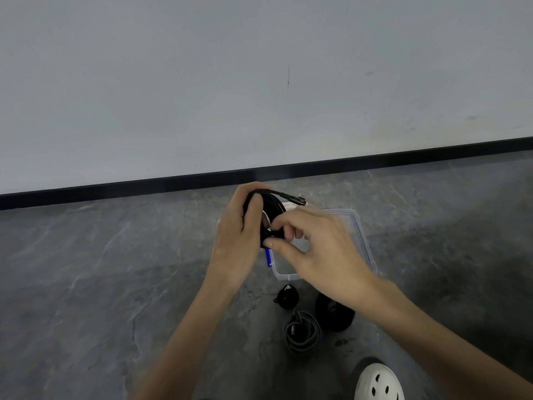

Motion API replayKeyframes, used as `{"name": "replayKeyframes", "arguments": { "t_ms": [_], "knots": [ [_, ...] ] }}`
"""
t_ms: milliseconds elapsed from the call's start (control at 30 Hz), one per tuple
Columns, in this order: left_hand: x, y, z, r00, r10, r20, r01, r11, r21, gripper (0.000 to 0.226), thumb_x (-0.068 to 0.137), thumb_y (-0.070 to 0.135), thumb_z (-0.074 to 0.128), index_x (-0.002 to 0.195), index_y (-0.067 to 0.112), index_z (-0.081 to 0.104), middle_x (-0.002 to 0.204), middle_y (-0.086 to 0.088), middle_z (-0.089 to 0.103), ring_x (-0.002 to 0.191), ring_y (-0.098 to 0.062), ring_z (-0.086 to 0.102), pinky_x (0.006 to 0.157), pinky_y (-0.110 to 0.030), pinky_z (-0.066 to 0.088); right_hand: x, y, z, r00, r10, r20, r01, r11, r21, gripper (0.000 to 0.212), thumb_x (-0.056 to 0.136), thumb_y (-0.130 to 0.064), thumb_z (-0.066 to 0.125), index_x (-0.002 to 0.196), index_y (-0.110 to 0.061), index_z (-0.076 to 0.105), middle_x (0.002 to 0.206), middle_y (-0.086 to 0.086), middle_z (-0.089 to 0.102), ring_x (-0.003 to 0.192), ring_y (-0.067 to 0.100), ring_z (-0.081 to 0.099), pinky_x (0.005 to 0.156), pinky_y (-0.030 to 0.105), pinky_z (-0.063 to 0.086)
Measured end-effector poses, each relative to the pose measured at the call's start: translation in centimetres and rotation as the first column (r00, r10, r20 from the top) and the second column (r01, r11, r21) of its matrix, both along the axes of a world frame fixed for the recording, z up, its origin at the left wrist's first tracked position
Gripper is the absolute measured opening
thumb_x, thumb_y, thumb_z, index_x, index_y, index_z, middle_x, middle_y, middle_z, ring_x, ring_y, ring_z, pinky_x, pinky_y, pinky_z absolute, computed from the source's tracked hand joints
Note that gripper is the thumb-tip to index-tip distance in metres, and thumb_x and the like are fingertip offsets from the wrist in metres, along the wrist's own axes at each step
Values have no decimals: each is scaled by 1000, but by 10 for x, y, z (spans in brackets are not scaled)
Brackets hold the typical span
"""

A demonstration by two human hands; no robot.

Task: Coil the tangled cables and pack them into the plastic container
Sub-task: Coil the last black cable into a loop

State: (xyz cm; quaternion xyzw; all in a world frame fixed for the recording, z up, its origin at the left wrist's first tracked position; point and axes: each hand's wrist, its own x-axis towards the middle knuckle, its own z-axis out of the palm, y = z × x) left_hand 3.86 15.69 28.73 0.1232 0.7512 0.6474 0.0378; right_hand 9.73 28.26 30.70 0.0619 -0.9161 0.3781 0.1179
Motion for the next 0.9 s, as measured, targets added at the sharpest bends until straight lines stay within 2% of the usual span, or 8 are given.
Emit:
{"name": "replayKeyframes", "arguments": {
  "t_ms": [167, 233, 333, 467, 567, 800, 900],
  "knots": [
    [0, 1, 1, 1000, 3, -31, -5, 999, -43, 27, 102, 16, 38, 103, 31, 60, 62, 14, 57, 57, -5, 51, 54, -20, 43, -2, 4, 3, 999, -4, -32, 2, 998, -60, 3, 81, -13, 75, 81, -10, 74, 70, -4, 61, 70, 6, 54, 69, 14, 41],
    [0, 2, 1, 1000, 14, -27, -15, 998, -58, 27, 102, 17, 37, 103, 32, 59, 64, 13, 58, 60, -7, 54, 56, -27, 48, 1, 2, 2, 989, 0, -145, 4, 1000, 24, 3, 81, -10, 74, 82, -8, 76, 76, -1, 66, 72, 12, 60, 69, 25, 49],
    [1, 2, 2, 999, 42, -18, -44, 996, -82, 25, 102, 21, 37, 104, 34, 58, 67, 10, 60, 65, -11, 58, 62, -35, 53, 2, -1, 0, 938, 54, -343, 34, 969, 245, 6, 78, -3, 76, 73, -6, 75, 71, 4, 65, 64, 21, 59, 60, 35, 49],
    [0, 2, 1, 997, 78, -29, -80, 994, -80, 24, 102, 21, 37, 105, 32, 58, 73, 8, 61, 68, -13, 58, 63, -32, 48, 2, -2, 2, 908, 140, -394, -1, 943, 333, 13, 74, 6, 73, 69, -6, 72, 69, 3, 64, 63, 22, 57, 60, 38, 47],
    [-2, 2, 0, 996, 88, -32, -90, 991, -98, 23, 102, 22, 37, 105, 33, 57, 73, 7, 61, 67, -14, 57, 62, -32, 47, 3, -3, 5, 907, 161, -390, -28, 945, 325, 15, 73, 9, 73, 68, -5, 71, 68, 3, 63, 63, 22, 55, 60, 37, 46],
    [-10, -6, -3, 995, 103, 10, -102, 992, -73, 28, 101, 23, 39, 96, 42, 59, 70, 1, 61, 69, -20, 58, 65, -44, 47, 13, -9, 14, 898, 182, -400, -76, 961, 266, 17, 76, 8, 70, 64, -4, 67, 66, 5, 61, 60, 23, 53, 57, 38, 44],
    [-13, -7, -4, 994, 113, 12, -111, 991, -75, 29, 102, 21, 39, 94, 41, 58, 66, 7, 60, 67, -17, 57, 63, -39, 46, 19, -10, 19, 896, 165, -412, -100, 979, 175, 18, 79, 4, 71, 64, -3, 67, 65, 3, 61, 61, 19, 53, 60, 33, 44]
  ]
}}
